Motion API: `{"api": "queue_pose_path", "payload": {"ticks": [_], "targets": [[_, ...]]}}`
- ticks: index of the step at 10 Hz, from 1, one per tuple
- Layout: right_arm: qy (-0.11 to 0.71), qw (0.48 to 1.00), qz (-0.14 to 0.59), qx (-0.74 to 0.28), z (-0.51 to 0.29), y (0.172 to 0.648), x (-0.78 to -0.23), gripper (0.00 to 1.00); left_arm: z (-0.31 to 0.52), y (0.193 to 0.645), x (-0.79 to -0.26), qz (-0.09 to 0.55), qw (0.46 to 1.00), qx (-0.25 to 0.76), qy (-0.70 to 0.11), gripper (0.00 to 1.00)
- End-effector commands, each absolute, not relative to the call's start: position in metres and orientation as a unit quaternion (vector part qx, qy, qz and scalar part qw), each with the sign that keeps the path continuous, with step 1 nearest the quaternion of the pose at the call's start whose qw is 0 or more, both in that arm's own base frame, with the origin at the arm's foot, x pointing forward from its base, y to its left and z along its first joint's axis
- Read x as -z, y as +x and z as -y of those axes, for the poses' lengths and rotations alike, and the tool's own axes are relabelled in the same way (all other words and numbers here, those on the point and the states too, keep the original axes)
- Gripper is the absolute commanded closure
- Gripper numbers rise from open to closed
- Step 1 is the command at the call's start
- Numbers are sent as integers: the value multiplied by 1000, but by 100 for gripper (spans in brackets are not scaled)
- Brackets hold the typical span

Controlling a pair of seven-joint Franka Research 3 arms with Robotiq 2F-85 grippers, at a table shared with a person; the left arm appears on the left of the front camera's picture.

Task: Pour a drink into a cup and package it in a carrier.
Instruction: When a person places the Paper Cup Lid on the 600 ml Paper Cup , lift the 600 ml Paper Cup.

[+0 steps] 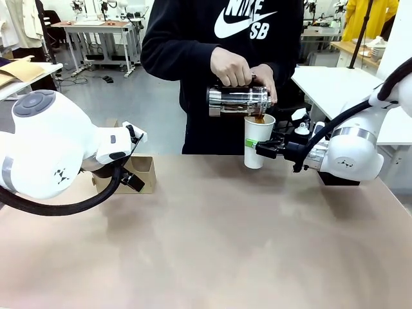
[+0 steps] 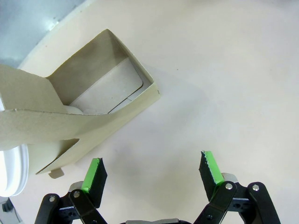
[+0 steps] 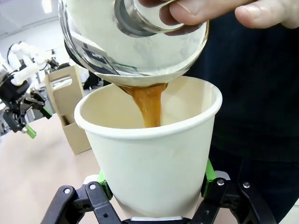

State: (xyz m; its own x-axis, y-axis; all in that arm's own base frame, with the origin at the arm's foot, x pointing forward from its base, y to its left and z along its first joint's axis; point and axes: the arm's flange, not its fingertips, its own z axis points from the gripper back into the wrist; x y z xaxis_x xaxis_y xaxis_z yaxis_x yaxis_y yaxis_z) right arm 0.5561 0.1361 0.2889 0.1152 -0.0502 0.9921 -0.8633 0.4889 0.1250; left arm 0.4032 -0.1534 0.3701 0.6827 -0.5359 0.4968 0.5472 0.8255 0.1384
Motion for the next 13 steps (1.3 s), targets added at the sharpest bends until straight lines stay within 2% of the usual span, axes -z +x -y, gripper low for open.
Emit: {"api": "queue_pose_path", "payload": {"ticks": [1,13], "targets": [[390,639,582,-318,-139,555,-289,19,152,403,-370,268,917,294,-12,0],[390,639,582,-318,-139,555,-289,19,152,403,-370,268,917,294,-12,0]]}}
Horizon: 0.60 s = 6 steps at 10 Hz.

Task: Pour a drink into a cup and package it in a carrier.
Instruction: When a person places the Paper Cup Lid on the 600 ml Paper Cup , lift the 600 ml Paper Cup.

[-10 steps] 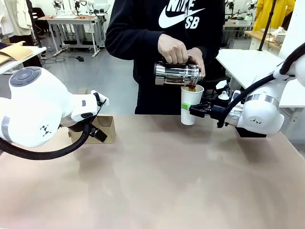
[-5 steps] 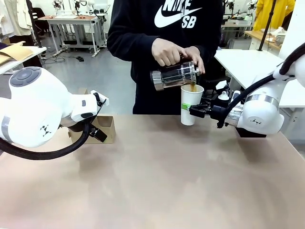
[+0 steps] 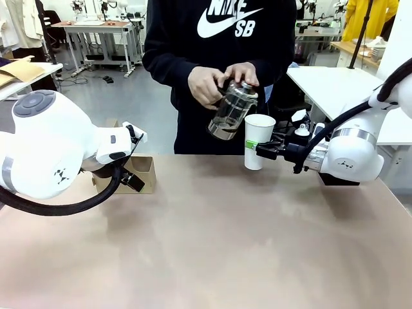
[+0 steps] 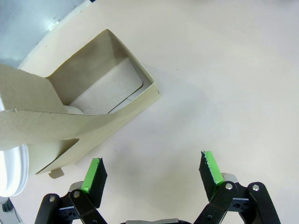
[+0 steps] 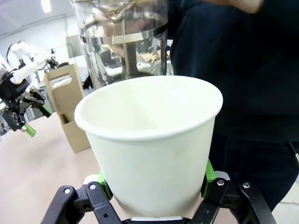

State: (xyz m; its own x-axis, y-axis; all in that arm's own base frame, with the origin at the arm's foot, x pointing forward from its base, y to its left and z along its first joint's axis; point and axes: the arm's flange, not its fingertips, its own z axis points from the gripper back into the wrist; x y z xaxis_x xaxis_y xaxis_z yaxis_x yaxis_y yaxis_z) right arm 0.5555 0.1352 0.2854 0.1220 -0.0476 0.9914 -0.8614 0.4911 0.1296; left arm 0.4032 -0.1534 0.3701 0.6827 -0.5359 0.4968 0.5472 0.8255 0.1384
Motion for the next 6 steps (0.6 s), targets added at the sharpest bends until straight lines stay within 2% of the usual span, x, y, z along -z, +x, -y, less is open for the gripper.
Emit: {"api": "queue_pose_path", "payload": {"ticks": [1,6], "targets": [[390,639,582,-318,-139,555,-289,19,152,403,-370,268,917,294,-12,0],[390,639,582,-318,-139,555,-289,19,152,403,-370,268,917,294,-12,0]]}}
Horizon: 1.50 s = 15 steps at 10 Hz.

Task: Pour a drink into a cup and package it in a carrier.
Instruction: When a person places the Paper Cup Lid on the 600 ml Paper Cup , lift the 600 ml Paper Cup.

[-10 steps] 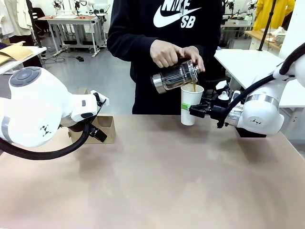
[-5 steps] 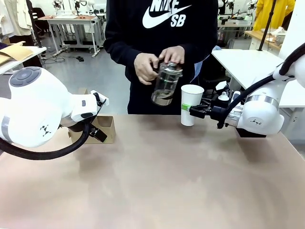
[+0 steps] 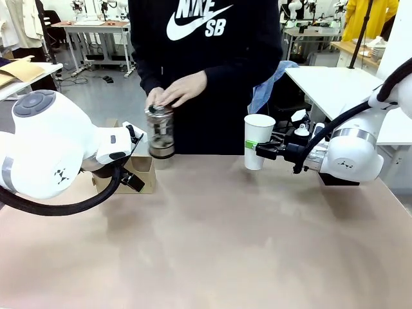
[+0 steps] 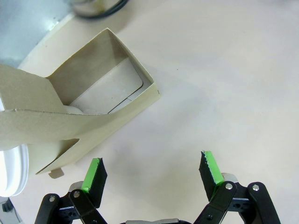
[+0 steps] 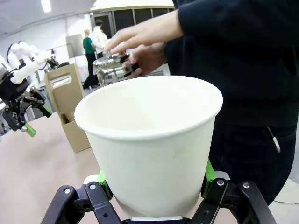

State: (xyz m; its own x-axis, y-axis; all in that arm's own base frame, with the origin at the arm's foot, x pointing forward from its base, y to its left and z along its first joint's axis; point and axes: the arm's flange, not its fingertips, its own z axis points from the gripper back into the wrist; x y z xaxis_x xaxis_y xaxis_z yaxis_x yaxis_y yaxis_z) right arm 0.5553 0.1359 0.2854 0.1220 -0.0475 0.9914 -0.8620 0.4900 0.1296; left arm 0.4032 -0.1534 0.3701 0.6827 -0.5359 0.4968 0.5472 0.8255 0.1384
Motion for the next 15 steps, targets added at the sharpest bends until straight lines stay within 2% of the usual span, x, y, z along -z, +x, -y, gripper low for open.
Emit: {"api": "queue_pose_path", "payload": {"ticks": [1,15], "targets": [[390,639,582,-318,-139,555,-289,19,152,403,-370,268,917,294,-12,0],[390,639,582,-318,-139,555,-289,19,152,403,-370,268,917,294,-12,0]]}}
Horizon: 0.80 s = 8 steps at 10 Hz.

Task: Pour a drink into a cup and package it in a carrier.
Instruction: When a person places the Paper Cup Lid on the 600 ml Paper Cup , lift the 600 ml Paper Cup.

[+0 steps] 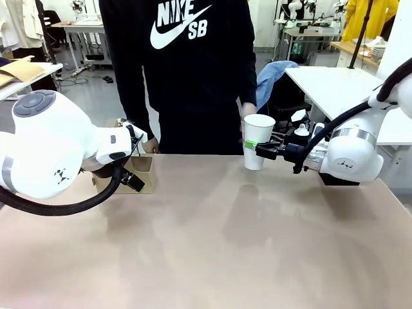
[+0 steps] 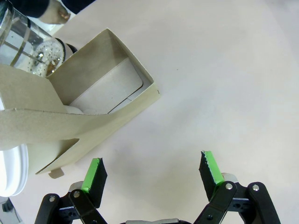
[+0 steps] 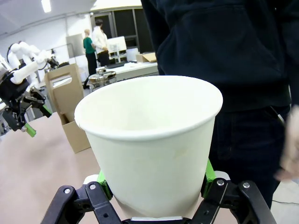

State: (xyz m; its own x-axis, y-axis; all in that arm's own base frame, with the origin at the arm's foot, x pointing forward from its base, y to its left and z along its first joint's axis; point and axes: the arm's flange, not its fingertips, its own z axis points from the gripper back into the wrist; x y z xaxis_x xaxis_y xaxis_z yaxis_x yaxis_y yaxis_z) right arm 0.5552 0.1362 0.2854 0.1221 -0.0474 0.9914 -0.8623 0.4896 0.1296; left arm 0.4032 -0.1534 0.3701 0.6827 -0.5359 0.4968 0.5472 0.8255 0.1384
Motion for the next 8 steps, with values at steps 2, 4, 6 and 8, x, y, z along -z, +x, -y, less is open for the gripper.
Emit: {"api": "queue_pose_path", "payload": {"ticks": [2,4,6,8], "targets": [[390,639,582,-318,-139,555,-289,19,152,403,-370,268,917,294,-12,0],[390,639,582,-318,-139,555,-289,19,152,403,-370,268,917,294,-12,0],[390,639,582,-318,-139,555,-289,19,152,403,-370,268,917,294,-12,0],[390,639,582,-318,-139,555,-289,19,152,403,-370,268,917,294,-12,0]]}}
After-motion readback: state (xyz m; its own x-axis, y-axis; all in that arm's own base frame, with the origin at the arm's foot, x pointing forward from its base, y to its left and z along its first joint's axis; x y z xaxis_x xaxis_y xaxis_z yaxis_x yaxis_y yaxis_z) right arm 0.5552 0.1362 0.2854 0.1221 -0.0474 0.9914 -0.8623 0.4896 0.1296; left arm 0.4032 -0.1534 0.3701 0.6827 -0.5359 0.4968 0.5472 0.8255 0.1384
